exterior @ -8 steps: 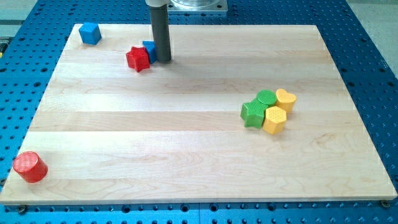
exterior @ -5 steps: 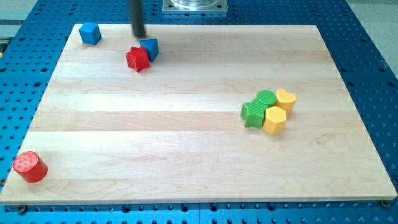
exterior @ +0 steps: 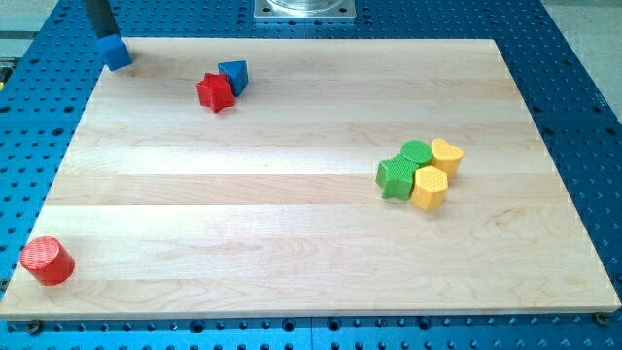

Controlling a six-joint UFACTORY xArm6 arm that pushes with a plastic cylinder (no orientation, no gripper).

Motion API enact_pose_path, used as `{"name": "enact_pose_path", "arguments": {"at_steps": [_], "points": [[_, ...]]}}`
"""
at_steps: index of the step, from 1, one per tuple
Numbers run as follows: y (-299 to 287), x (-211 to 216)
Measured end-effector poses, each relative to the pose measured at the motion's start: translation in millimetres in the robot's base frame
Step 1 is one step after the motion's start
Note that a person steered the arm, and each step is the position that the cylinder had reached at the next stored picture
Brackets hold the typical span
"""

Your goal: Place the cube at the top left of the red star

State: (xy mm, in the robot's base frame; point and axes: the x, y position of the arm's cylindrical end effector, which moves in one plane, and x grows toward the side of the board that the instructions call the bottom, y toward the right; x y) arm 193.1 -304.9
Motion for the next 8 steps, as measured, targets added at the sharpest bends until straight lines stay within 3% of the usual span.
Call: {"name": "enact_pose_path", "arguments": {"at_steps": [2,3,4,5,6,7,8], "points": [[22.5,72.5],[72.7,97.4],[37.0,79.3],[0.0,110.0],[52.6,130.3],[105.9,119.4],[90.6,113.6]]}}
